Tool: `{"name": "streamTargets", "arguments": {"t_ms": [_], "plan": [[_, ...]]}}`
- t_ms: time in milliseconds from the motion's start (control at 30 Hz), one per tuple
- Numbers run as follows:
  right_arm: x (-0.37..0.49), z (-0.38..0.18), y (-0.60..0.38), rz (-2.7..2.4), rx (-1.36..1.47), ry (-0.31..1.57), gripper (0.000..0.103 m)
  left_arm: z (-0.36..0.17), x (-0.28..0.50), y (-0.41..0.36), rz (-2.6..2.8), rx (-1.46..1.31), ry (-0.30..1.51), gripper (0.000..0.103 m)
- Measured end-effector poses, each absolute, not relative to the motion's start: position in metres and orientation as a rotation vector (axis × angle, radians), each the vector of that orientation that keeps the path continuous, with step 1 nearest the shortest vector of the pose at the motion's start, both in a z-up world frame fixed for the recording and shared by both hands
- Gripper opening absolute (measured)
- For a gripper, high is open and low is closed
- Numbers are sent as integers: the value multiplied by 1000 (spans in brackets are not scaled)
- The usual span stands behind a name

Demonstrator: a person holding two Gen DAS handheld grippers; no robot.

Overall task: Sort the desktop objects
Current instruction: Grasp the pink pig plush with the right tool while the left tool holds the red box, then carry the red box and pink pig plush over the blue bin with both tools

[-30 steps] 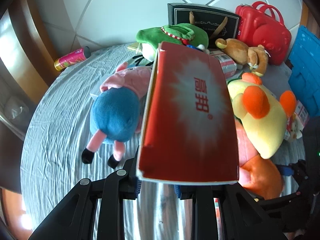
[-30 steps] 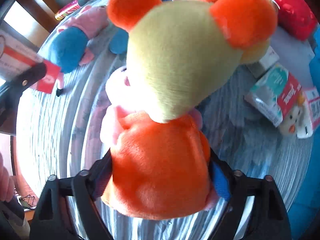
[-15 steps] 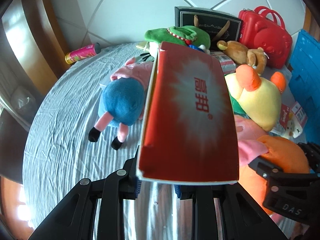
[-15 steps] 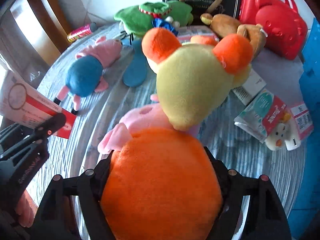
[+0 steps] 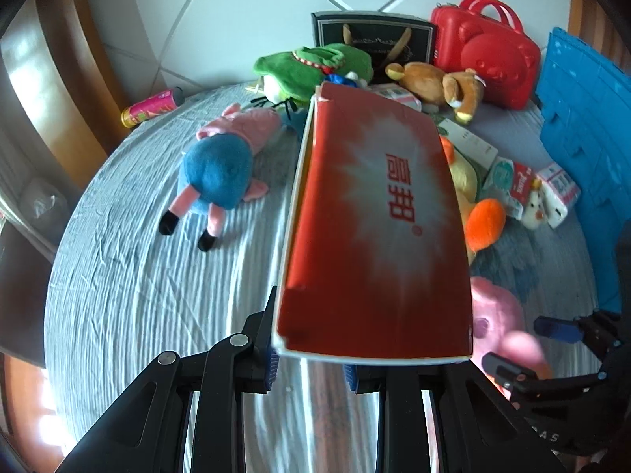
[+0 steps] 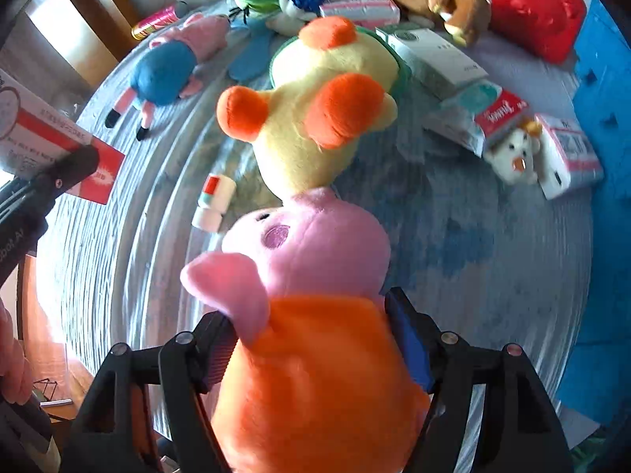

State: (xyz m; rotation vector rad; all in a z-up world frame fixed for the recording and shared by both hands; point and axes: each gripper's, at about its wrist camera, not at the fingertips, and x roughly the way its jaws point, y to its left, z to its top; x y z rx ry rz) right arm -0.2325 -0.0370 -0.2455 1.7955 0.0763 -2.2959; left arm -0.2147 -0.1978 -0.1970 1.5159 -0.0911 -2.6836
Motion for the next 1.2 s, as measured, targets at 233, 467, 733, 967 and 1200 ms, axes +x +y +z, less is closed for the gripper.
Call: {"name": "streamTargets", "arguments": {"t_ms": [233,467,733,967,1200], "plan": [[-230,-254,-52,-2259,1866,198,76,-229,-206,-189,-2646,1625,-97,25],[-240,-285,-66,-2232,1867,184,87,-237,-206,-188,-2624,1639,-106,25],[-226,-218,-48,-2442,1625,58,76,-198,-201,-188,-2714,1537,-115,25],[-200,-136,-24,-2677,1344,-35,76,-140,-185,-183,-2866,1367,-143,25],[-173,-65,-28,-2838,1120,-1,76,-90,-170,-176,-2996,1221,-157,25]]}}
